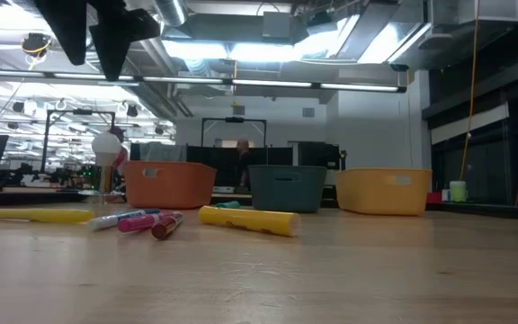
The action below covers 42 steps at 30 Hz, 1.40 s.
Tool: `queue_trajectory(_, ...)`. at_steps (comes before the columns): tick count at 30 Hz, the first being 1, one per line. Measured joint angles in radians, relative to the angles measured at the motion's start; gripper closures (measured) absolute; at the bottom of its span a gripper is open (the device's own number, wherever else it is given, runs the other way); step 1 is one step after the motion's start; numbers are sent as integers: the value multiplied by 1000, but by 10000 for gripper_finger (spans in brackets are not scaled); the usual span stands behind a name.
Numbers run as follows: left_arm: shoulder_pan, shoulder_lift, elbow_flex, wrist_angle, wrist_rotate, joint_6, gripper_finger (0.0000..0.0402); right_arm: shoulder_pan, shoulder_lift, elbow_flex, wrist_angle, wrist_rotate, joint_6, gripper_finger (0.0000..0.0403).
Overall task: Pick & Place Markers
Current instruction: Put the yellow pen into the orange bin
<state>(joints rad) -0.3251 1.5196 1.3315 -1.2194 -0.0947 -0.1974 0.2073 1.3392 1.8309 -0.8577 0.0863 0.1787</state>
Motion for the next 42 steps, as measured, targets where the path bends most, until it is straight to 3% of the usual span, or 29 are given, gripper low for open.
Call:
queue_trajectory(12,29,-1,-7,55,10,-6,178,0,0,0,0,0,-4,402)
queue_trajectory(17,25,-14,-98,110,65,-26,178,0,0,0,0,-1,-4,402)
queue_trajectory(42,-18,-79,-429,363,74,-96,180,0,0,0,0,-1,4,402)
